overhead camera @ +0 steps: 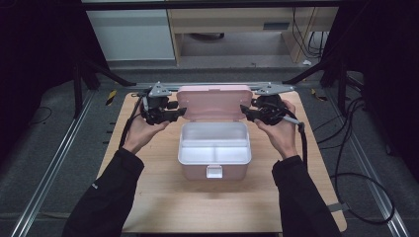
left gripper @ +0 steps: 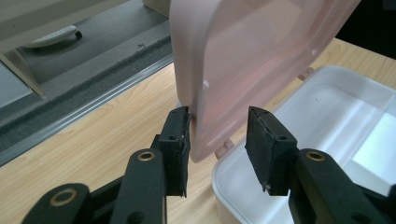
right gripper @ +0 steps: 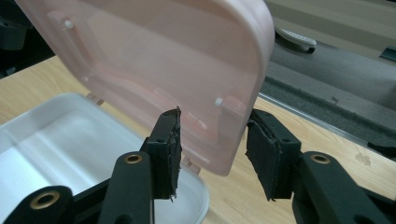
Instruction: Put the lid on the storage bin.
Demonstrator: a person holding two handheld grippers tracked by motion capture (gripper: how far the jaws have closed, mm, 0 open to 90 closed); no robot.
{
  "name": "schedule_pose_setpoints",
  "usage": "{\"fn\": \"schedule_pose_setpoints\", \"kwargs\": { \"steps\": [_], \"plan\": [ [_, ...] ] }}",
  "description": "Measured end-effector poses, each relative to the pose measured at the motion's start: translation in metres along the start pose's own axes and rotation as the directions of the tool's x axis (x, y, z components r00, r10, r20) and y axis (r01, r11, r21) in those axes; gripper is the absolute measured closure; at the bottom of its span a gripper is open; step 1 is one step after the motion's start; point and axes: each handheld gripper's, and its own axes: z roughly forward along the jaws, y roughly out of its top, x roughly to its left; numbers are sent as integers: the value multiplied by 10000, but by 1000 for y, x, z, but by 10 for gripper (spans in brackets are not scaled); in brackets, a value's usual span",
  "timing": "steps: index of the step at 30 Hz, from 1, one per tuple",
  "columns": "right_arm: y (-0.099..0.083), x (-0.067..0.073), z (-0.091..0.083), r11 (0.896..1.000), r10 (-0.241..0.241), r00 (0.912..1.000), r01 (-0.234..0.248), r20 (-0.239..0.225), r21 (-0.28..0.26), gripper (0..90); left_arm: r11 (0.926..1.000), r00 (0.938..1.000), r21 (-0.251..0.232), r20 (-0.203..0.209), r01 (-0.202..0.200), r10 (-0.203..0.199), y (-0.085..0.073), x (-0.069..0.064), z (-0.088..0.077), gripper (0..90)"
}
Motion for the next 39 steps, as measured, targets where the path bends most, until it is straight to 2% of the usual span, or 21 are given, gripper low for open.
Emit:
{"fn": "schedule_pose_setpoints", "kwargs": {
  "steps": [4, 8, 10, 13, 16, 20, 24, 27, 30, 33, 36, 38, 39],
  "plan": [
    [-9, 6, -9, 9999, -92, 9999, 91, -141, -73, 561, 9996, 9996, -13, 74, -273, 273, -8, -8, -7, 599],
    [-22, 11, -18, 9998, -137, 9991, 131, -391, -135, 584, 9996, 9989, -88, 372, -273, 276, -20, -13, -12, 605],
    [-33, 14, -21, 9999, -73, 9987, 67, -509, -119, 612, 9995, 9983, 24, 482, -322, 320, -26, -16, -13, 612],
    [-40, 15, -22, 9999, -17, 9981, 10, -612, -106, 633, 9986, 9972, 246, 582, -477, 462, -36, -22, -14, 618],
    [-50, 16, -21, 10000, 20, 9969, -21, -790, -14, 653, 9979, 9969, 304, 560, -569, 552, -42, -26, -14, 603],
    [-59, 17, -21, 9998, -24, 9957, 42, -930, 193, 644, 9978, 9976, 448, 502, -491, 469, -52, -26, -14, 581],
    [-66, 19, -23, 9984, -207, 9948, 258, -1001, 501, 604, 9987, 9990, 493, 427, -160, 139, -62, -20, -17, 565],
    [-72, 21, -24, 9967, -246, 9935, 330, -1107, 743, 589, 9989, 9982, 467, 599, 7, -35, -67, -18, -17, 551],
    [-75, 22, -25, 9958, -355, 9946, 434, -972, 806, 589, 9989, 9983, 459, 573, -81, 55, -70, -21, -17, 547],
    [-82, 18, -31, 9962, -254, 9959, 324, -863, 808, 585, 9984, 9982, 569, 598, -57, 23, -74, -22, -15, 540],
    [-89, 11, -37, 9974, -16, 9980, 61, -624, 716, 584, 9962, 9986, 864, 513, -130, 86, -79, -24, -12, 534],
    [-94, 7, -39, 9979, 138, 9984, -103, -542, 642, 579, 9937, 9993, 1089, 288, -265, 235, -84, -25, -11, 532],
    [-96, 6, -40, 9976, 210, 9984, -175, -520, 673, 575, 9942, 9995, 1064, 290, -166, 136, -88, -24, -12, 527]
  ]
}}
